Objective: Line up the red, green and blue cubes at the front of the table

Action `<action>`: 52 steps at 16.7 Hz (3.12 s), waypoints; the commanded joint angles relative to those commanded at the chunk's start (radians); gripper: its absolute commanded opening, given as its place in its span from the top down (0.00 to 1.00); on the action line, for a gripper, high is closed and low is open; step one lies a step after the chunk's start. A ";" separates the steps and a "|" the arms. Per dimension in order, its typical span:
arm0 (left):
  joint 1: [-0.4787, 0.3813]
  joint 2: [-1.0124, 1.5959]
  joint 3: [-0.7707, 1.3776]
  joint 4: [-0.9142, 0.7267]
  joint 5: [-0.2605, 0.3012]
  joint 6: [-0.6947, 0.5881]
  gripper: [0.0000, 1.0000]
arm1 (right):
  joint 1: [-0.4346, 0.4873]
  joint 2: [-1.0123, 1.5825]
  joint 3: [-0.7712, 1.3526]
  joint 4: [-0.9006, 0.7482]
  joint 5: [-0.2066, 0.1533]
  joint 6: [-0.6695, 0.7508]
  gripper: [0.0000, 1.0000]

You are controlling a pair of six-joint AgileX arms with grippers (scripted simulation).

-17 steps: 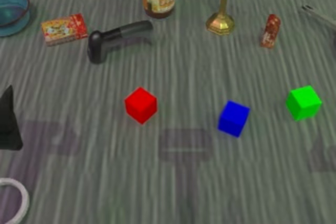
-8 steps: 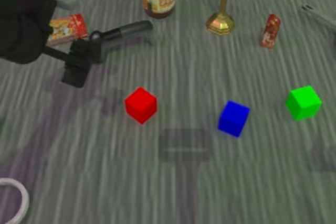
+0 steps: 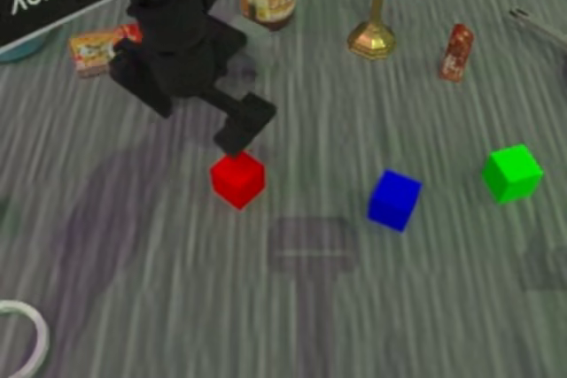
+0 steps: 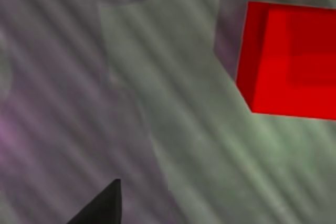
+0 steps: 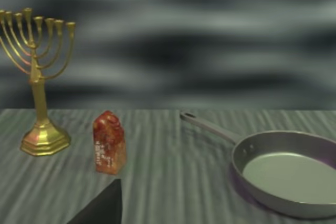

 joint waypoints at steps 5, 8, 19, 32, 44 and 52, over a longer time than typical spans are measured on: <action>-0.042 0.170 0.181 -0.090 -0.003 0.020 0.00 | 0.000 0.000 0.000 0.000 0.000 0.000 0.00; -0.044 0.177 0.187 -0.093 -0.003 0.020 0.00 | 0.000 0.000 0.000 0.000 0.000 0.000 0.00; -0.042 0.253 -0.010 0.187 -0.002 0.023 0.00 | 0.000 0.000 0.000 0.000 0.000 0.000 0.00; -0.042 0.263 -0.028 0.209 -0.002 0.023 0.60 | 0.000 0.000 0.000 0.000 0.000 0.000 0.00; -0.042 0.263 -0.028 0.209 -0.002 0.023 1.00 | 0.000 0.000 0.000 0.000 0.000 0.000 0.00; -0.029 0.196 0.095 0.035 0.003 0.018 1.00 | 0.000 0.000 0.000 0.000 0.000 0.000 0.00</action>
